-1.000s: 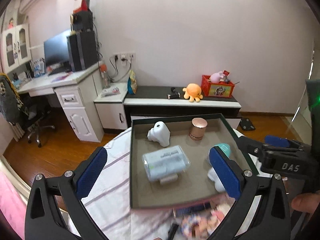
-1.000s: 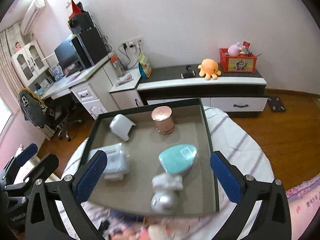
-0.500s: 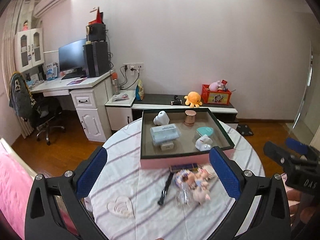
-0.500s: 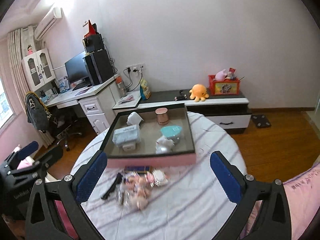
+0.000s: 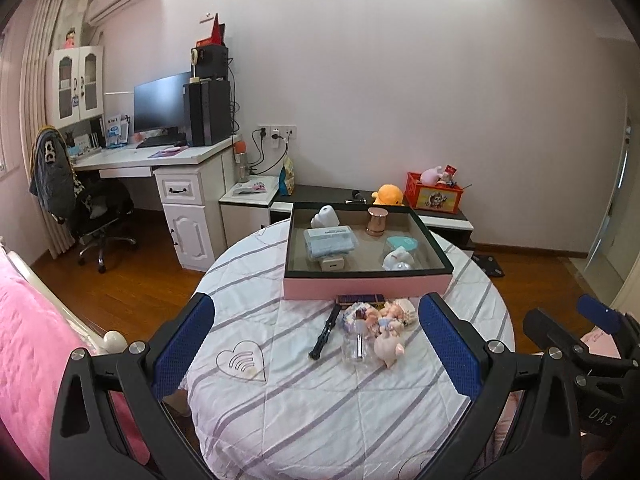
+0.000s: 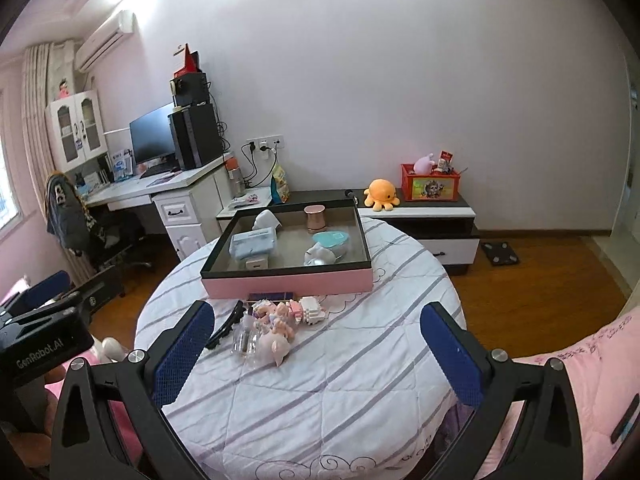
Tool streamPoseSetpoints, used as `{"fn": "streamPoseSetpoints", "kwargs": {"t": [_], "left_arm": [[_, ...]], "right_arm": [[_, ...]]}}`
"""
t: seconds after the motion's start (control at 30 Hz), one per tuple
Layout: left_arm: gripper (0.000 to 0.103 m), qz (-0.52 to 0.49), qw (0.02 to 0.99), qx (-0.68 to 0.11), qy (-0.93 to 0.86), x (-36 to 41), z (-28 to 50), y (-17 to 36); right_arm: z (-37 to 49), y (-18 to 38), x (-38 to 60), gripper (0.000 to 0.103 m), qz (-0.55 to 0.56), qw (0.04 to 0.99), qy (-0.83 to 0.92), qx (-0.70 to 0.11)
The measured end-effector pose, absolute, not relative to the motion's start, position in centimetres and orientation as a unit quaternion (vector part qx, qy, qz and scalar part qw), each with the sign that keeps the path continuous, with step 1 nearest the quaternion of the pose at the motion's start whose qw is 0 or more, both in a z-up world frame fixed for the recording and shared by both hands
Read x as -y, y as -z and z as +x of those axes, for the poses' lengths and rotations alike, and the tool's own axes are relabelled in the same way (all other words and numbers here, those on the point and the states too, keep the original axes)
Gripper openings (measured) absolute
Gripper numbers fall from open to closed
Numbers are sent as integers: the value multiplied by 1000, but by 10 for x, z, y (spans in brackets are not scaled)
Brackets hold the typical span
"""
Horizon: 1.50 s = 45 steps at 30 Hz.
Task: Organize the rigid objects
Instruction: 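Withdraw both tools from the box toward the remaining table items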
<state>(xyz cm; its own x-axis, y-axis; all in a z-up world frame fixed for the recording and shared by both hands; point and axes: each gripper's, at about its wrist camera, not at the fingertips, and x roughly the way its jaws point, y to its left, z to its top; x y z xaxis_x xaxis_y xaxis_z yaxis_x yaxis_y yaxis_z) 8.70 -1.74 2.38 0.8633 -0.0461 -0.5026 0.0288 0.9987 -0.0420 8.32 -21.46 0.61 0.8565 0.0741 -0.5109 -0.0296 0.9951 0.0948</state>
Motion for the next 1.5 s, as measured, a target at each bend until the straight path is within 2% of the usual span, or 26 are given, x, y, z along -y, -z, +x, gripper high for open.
{"fn": "streamPoseSetpoints", "kwargs": {"t": [0.67, 1.27, 1.5], "left_arm": [[103, -27, 962, -272, 19, 10, 89, -10], [103, -3, 923, -381, 52, 28, 158, 101], [102, -14, 909, -408, 86, 40, 192, 129]], "right_arm": [[89, 1, 215, 103, 40, 959, -32, -279], [166, 90, 232, 103, 57, 913, -52, -400], [183, 106, 223, 103, 72, 904, -70, -415]]}}
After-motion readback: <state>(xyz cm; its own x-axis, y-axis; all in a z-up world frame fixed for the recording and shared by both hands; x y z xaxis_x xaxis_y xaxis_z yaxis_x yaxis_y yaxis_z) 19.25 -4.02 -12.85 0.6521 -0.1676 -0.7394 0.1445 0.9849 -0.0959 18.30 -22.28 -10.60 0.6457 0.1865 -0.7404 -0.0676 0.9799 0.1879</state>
